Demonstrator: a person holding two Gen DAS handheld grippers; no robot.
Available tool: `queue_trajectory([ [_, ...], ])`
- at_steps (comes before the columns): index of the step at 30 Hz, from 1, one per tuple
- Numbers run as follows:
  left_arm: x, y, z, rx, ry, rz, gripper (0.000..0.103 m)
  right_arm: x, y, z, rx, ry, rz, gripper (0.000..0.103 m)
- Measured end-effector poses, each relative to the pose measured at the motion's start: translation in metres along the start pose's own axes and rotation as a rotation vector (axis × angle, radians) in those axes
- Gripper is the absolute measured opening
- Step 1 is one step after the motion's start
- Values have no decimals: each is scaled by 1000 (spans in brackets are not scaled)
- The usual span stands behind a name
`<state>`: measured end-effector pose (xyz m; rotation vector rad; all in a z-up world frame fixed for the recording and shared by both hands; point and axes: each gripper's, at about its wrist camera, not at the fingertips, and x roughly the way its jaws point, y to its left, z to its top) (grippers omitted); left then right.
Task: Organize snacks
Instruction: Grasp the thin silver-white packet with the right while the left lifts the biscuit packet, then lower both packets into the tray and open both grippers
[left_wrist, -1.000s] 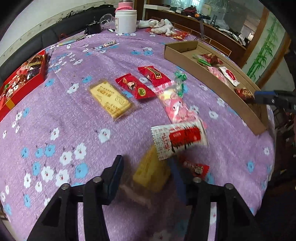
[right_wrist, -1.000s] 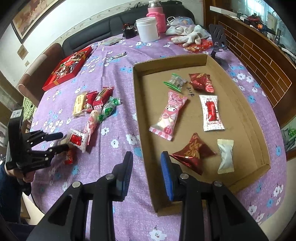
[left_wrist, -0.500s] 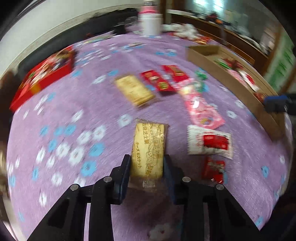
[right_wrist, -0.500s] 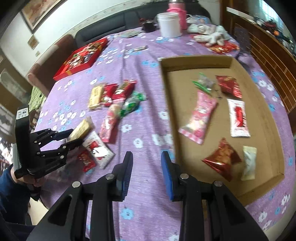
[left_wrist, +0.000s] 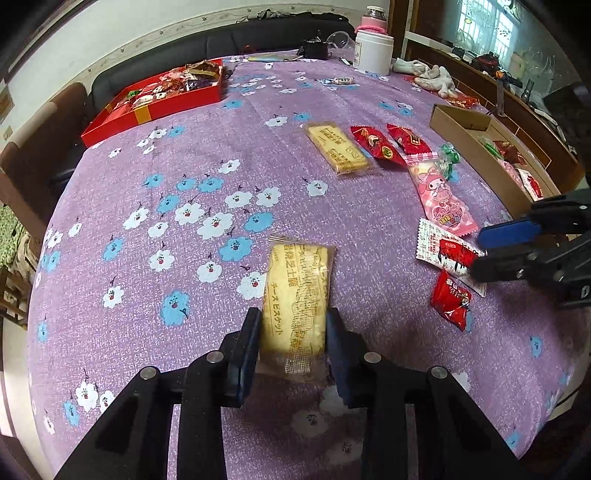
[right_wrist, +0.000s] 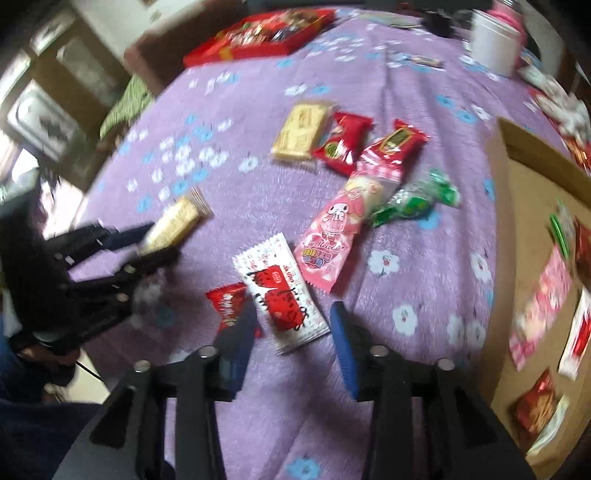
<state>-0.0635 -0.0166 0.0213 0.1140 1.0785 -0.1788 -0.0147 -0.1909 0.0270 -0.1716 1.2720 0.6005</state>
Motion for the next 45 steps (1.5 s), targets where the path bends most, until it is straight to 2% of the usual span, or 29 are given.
queue_trajectory([
  [3, 1, 0, 1, 10, -7, -3, 38, 9, 3, 4, -35, 17, -24, 42],
  [8, 3, 0, 3, 11, -38, -6, 37, 16, 11, 15, -55, 4, -17, 43],
  [10, 3, -2, 3, 3, -51, 7, 36, 19, 17, 15, -68, 6, -22, 32],
  [11, 3, -3, 3, -3, -58, 17, 36, 20, 19, 13, -69, 10, -19, 20],
  [12, 3, -4, 1, -19, -65, 27, 36, 20, 22, 12, -68, 11, -18, 14],
  [16, 3, -4, 1, -55, -65, 37, 35, 21, 33, 3, -72, 4, -56, 15],
  [18, 3, -7, 3, -47, -61, 51, 36, 20, 34, 3, -63, 2, -49, 20],
  [20, 3, -9, 3, -45, -61, 55, 36, 19, 34, 2, -59, -3, -44, 20],
  [22, 2, -12, 2, -42, -68, 62, 35, 17, 31, 0, -42, -6, -30, 11],
  [30, -15, -22, 8, -47, -116, 69, 35, -10, 20, -16, 55, -83, 49, 11],
  [36, -28, -45, 18, 2, -147, 78, 35, -35, 11, -23, 93, -150, 84, 11],
  [45, -40, -86, 31, 89, -175, 90, 35, -61, -10, -40, 150, -205, 92, 11],
])
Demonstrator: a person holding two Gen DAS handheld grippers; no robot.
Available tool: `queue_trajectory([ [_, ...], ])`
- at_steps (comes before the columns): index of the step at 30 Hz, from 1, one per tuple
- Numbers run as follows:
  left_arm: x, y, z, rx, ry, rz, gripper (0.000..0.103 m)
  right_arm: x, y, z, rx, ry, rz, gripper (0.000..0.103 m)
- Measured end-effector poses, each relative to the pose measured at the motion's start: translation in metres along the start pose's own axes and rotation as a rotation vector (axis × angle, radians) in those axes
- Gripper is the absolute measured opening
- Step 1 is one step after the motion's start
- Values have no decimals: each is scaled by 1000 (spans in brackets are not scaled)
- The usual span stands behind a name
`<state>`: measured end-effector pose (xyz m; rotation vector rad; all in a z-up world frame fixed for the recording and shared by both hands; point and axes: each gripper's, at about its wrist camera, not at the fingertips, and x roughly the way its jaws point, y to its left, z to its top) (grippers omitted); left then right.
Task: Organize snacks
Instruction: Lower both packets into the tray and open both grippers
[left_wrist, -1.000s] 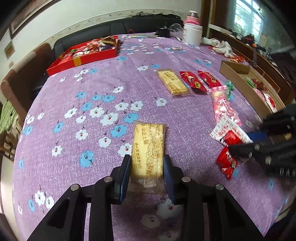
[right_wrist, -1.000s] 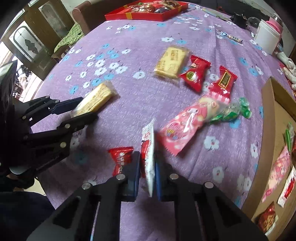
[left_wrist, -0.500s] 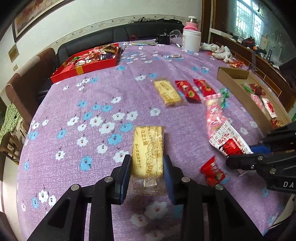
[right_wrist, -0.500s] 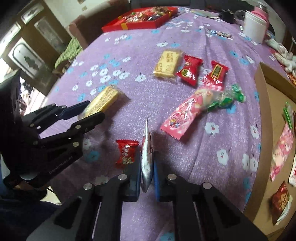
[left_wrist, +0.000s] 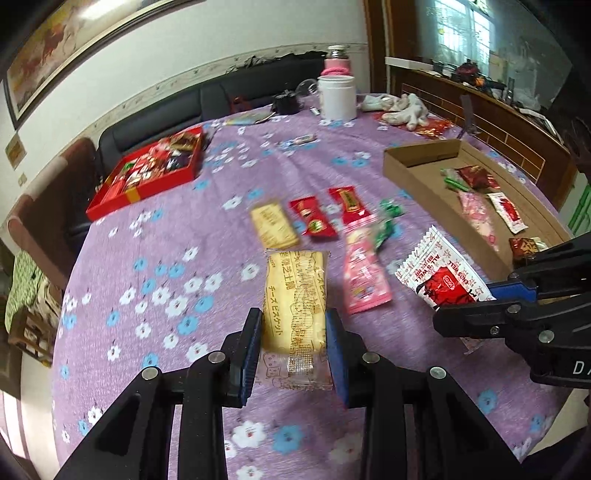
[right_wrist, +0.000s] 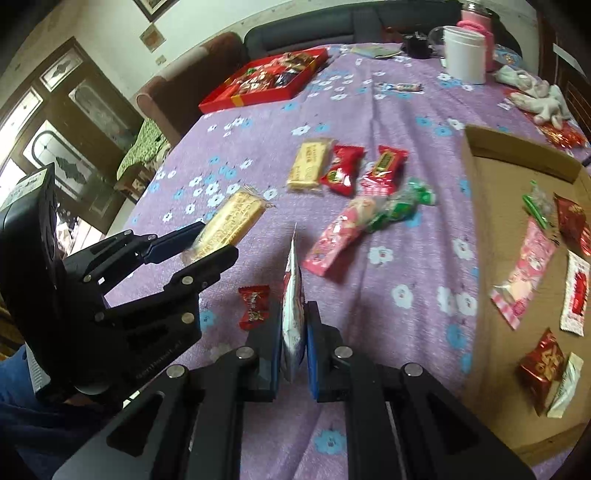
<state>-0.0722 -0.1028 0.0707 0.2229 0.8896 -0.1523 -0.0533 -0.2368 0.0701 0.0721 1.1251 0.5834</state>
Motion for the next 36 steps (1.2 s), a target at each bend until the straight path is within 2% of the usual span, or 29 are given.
queue_trajectory([
  [11, -7, -50, 21, 94, -26, -17, 35, -34, -39, -13, 81, -58, -5, 11],
  [22, -5, -114, 51, 194, -49, -48, 35, -69, -95, -29, 190, -112, -51, 11],
  [30, 8, -169, 67, 240, -20, -132, 35, -91, -147, -44, 311, -139, -113, 11],
  [36, 19, -203, 64, 277, 16, -178, 34, -96, -179, -53, 381, -116, -145, 11],
])
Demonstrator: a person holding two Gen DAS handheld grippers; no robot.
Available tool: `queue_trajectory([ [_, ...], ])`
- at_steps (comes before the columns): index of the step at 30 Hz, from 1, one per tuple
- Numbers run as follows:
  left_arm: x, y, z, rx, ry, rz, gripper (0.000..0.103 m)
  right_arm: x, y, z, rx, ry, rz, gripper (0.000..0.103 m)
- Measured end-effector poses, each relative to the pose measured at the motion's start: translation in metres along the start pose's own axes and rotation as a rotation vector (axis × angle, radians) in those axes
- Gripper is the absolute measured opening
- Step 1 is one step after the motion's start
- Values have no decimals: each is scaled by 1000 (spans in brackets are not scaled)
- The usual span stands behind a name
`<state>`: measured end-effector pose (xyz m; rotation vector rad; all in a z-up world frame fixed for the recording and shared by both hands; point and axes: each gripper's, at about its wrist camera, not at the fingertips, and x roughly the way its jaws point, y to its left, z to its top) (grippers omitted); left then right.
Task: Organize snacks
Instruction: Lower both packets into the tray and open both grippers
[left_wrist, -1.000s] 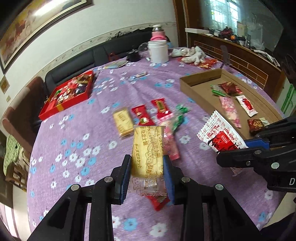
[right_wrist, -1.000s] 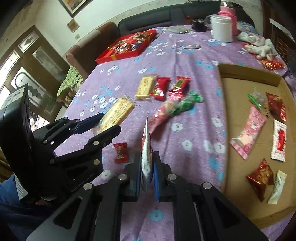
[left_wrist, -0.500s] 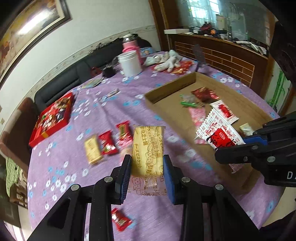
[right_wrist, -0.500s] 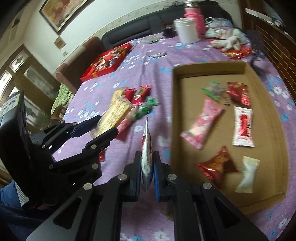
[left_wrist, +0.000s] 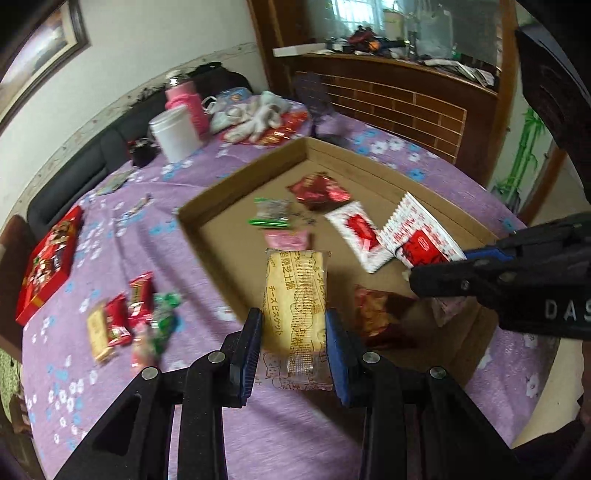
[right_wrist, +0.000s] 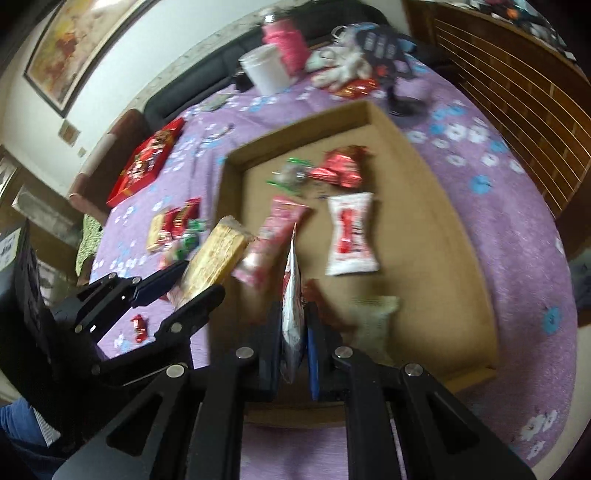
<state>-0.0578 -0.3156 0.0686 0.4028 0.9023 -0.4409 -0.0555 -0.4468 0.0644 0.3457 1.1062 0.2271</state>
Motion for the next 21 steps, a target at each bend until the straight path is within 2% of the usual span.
queue_trajectory([
  [11, 25, -34, -4, 73, 46, 9, 34, 8, -33, -5, 42, 53, -24, 11],
  [21, 25, -45, -5, 133, 29, 54, 35, 12, -36, -6, 36, 72, -26, 12],
])
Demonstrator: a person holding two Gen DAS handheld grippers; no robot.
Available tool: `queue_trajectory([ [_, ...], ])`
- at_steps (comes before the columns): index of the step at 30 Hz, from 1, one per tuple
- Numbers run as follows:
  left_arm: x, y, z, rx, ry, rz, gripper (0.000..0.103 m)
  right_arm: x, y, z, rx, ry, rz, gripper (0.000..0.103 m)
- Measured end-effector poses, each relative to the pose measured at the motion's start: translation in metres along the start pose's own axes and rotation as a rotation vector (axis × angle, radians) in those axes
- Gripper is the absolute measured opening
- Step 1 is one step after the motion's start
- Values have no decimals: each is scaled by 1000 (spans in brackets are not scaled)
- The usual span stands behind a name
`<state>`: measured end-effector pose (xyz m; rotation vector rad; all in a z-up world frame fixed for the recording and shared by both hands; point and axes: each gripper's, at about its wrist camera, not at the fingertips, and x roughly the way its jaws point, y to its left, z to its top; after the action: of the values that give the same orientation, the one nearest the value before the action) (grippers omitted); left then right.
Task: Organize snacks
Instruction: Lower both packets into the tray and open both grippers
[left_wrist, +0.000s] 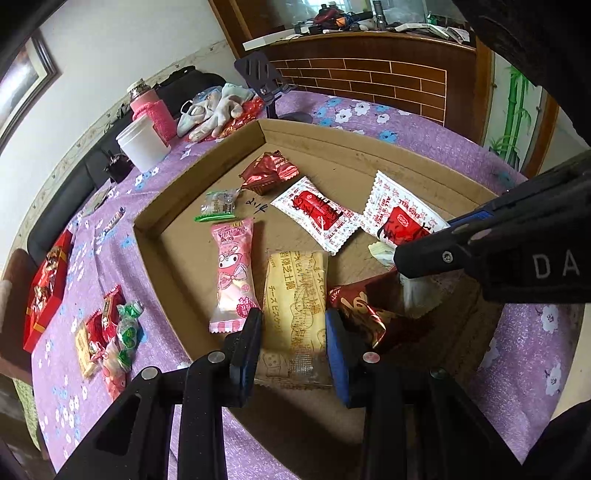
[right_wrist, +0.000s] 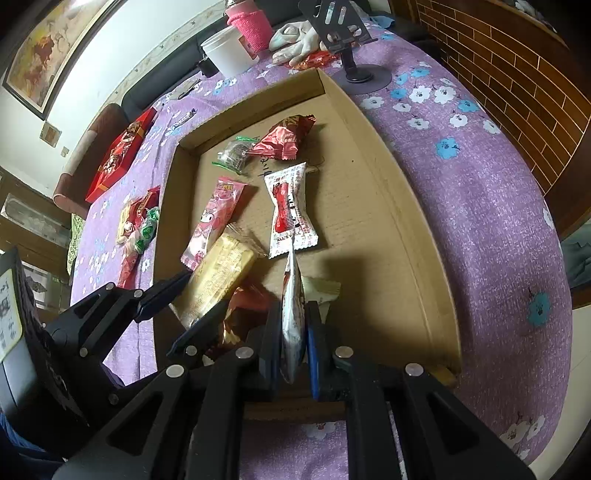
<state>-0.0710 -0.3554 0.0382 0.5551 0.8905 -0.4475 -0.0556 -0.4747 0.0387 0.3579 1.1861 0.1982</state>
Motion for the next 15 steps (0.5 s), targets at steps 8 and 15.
queue_trajectory([
  [8, -3, 0, 1, 7, -12, 24, 35, -3, 2, 0, -12, -17, -35, 13],
  [15, -6, 4, 2, -3, -27, 33, 36, -8, 2, 0, -7, -31, -46, 14],
])
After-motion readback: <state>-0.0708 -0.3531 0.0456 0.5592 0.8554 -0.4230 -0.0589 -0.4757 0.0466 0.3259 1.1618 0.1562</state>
